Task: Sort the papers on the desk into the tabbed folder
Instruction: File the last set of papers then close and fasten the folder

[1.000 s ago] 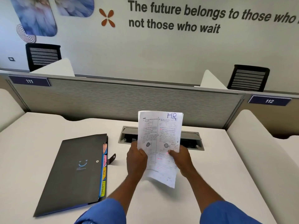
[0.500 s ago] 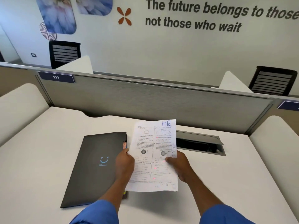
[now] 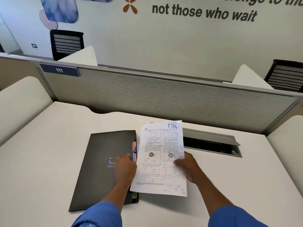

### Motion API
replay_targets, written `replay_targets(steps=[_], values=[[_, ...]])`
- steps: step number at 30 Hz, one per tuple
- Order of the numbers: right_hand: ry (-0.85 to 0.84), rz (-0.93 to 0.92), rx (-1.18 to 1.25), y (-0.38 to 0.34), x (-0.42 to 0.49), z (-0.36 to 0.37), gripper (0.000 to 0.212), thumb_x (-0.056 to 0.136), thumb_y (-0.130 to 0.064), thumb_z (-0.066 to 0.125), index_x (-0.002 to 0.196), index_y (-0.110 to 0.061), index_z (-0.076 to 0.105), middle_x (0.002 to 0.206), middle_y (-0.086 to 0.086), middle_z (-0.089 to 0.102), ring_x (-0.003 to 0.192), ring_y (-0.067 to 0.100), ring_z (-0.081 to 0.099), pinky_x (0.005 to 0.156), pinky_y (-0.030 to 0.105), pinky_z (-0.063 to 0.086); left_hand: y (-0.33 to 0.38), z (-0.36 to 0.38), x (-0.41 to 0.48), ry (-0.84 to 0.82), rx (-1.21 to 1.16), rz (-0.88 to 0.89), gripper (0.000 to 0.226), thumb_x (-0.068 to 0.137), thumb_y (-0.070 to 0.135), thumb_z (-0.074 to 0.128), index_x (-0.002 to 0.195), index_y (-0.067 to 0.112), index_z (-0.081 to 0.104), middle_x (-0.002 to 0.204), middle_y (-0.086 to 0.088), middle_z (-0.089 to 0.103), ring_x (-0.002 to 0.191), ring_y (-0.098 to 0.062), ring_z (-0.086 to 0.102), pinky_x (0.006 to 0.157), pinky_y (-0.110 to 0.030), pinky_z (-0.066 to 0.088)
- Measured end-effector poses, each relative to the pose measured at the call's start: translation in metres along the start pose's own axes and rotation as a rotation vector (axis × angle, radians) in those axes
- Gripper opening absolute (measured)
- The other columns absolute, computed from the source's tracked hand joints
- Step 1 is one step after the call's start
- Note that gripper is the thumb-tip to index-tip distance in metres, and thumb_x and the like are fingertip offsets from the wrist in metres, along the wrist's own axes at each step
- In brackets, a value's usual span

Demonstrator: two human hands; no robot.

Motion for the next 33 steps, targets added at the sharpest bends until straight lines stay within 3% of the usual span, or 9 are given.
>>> replay_targets(steps=[2,6,9,17,22,28,31,33], values=[[-0.006,0.028,0.007,0.005,0.003,-0.004,0.053,0.065,0.007,0.057,0.118,0.0,0.064,0.113,0.02,0.073,0.101,0.04,0.071,0.082,0.047,0.059,0.0,0.003,0.002,0.008,0.115,0.026,0.024,0.084,0.02,0.055,0.107,0.017,0.06,0.112,-0.008,0.057,0.104,-0.027,0.053,0.087,-0.041,0.051],[-0.031,0.069,-0.001,0.013,0.01,-0.012,0.053,0.069,0.012,0.055,0.12,0.001,0.062,0.115,0.02,0.072,0.103,0.04,0.07,0.084,0.049,0.059,0.004,0.007,0.004,-0.006,0.294,0.044,0.038,0.087,0.036,0.058,0.119,0.017,0.051,0.12,-0.008,0.051,0.112,-0.027,0.048,0.092,-0.041,0.045],[-0.032,0.083,-0.019,0.017,0.014,-0.018,0.055,0.068,0.01,0.056,0.122,0.001,0.062,0.118,0.021,0.071,0.106,0.042,0.069,0.093,0.056,0.054,0.003,0.012,0.006,-0.005,0.33,0.016,0.046,0.085,0.042,0.06,0.122,0.017,0.049,0.12,-0.008,0.05,0.112,-0.027,0.049,0.091,-0.043,0.044],[-0.042,0.099,0.018,0.025,0.02,-0.026,0.059,0.066,0.007,0.061,0.125,0.001,0.059,0.121,0.024,0.068,0.108,0.046,0.066,0.095,0.06,0.051,0.001,0.018,0.011,0.068,0.382,0.011,0.049,0.084,0.05,0.059,0.12,0.019,0.048,0.116,-0.008,0.051,0.109,-0.027,0.051,0.086,-0.045,0.045],[-0.048,0.106,0.025,0.03,0.021,-0.025,0.057,0.068,0.007,0.062,0.125,0.001,0.059,0.121,0.023,0.069,0.108,0.046,0.066,0.096,0.063,0.049,-0.001,0.021,0.013,0.043,0.367,-0.017,0.046,0.086,0.047,0.057,0.121,0.019,0.048,0.118,-0.009,0.049,0.111,-0.029,0.049,0.089,-0.047,0.043],[-0.037,0.114,0.001,0.029,0.022,-0.019,0.057,0.068,0.005,0.062,0.124,-0.001,0.06,0.12,0.02,0.07,0.108,0.044,0.067,0.096,0.063,0.049,0.008,0.015,0.011,0.053,0.352,-0.003,0.029,0.085,0.029,0.048,0.111,0.016,0.051,0.113,-0.008,0.05,0.104,-0.03,0.05,0.086,-0.048,0.044],[-0.026,0.105,-0.021,0.026,0.024,-0.015,0.056,0.068,0.005,0.061,0.123,-0.003,0.062,0.119,0.019,0.071,0.108,0.043,0.068,0.097,0.063,0.049,0.013,0.021,0.014,0.01,0.417,0.074,0.04,0.09,0.024,0.044,0.13,0.02,0.043,0.134,-0.014,0.043,0.119,-0.036,0.047,0.088,-0.054,0.047],[-0.015,0.093,-0.024,0.024,0.024,-0.012,0.055,0.067,0.005,0.06,0.121,-0.003,0.063,0.117,0.019,0.072,0.106,0.043,0.068,0.096,0.062,0.05,0.018,0.029,0.015,-0.067,0.502,0.128,0.051,0.095,0.022,0.04,0.144,0.025,0.029,0.154,-0.018,0.022,0.137,-0.044,0.029,0.095,-0.062,0.042]])
Point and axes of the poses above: each hand's wrist, its own x-axis towards the middle knuckle, its own z-axis out of the palm, y = z × x, the point moved 8 cm from there along x, towards the middle knuckle
